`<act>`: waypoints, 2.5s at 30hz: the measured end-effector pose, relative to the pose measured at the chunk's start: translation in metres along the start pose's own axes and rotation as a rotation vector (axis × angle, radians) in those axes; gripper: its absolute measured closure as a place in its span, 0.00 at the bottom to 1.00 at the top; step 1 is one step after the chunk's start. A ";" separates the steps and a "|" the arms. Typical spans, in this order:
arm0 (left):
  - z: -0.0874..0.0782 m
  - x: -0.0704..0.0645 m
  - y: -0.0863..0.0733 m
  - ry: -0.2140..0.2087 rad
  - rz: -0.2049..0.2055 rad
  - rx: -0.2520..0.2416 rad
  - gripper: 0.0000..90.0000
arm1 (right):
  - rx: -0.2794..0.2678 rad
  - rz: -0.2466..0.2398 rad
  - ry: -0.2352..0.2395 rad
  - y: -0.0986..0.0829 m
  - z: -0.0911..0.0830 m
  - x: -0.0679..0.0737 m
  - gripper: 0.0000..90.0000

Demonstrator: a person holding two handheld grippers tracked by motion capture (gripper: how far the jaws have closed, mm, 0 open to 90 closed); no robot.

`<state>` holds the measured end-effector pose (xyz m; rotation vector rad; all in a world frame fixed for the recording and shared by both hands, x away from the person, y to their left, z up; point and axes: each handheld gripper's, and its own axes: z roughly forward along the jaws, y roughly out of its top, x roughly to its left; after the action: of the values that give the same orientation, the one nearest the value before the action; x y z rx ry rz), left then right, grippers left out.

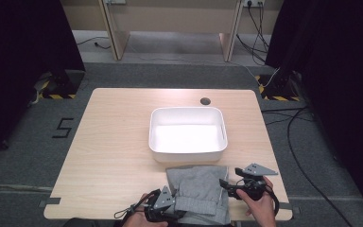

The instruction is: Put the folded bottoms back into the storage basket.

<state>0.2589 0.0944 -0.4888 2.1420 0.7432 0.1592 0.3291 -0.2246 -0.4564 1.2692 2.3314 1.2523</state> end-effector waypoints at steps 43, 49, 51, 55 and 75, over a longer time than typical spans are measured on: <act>-0.008 0.001 -0.005 -0.003 0.070 -0.074 0.84 | 0.019 -0.062 0.060 0.006 0.028 0.005 0.73; -0.018 -0.004 0.001 -0.047 0.060 -0.091 0.85 | -0.030 -0.109 0.068 0.014 0.015 0.021 0.74; -0.022 -0.003 0.003 -0.060 0.050 -0.100 0.85 | -0.039 -0.127 0.065 0.018 0.010 0.026 0.74; -0.034 -0.004 0.011 -0.069 0.060 -0.120 0.85 | -0.073 -0.155 0.068 0.027 -0.002 0.035 0.74; -0.090 0.008 0.072 -0.089 0.106 -0.181 0.85 | -0.159 -0.254 0.102 0.099 -0.045 0.058 0.74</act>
<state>0.2657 0.1263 -0.3783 2.0023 0.5430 0.1789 0.3284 -0.1798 -0.3415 0.8485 2.3177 1.4096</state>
